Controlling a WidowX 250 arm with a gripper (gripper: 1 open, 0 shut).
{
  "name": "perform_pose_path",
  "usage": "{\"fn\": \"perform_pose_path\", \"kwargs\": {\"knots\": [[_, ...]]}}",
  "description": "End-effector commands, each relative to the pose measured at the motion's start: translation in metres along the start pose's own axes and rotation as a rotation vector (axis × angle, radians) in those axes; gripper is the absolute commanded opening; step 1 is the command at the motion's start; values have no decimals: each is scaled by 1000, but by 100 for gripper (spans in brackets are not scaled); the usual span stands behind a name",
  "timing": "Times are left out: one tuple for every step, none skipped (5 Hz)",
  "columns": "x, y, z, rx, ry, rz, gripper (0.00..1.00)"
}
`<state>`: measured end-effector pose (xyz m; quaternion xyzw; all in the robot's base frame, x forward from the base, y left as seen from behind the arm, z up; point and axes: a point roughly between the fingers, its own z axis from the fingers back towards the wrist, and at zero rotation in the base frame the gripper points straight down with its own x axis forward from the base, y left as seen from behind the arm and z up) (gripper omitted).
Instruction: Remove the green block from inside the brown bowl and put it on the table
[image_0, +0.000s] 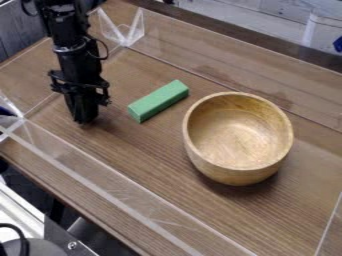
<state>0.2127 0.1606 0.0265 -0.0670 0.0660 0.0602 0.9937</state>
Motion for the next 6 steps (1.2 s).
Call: {"fn": "perform_pose_path", "kwargs": {"knots": [[6, 4, 15, -20, -37, -6, 100], [10, 2, 29, -13, -47, -28, 0], [13, -1, 47, -2, -64, -56, 100], [14, 6, 37, -6, -10, -65, 0], [15, 12, 27, -9, 46, -71, 0], [19, 22, 22, -53, 74, -101, 0]]}}
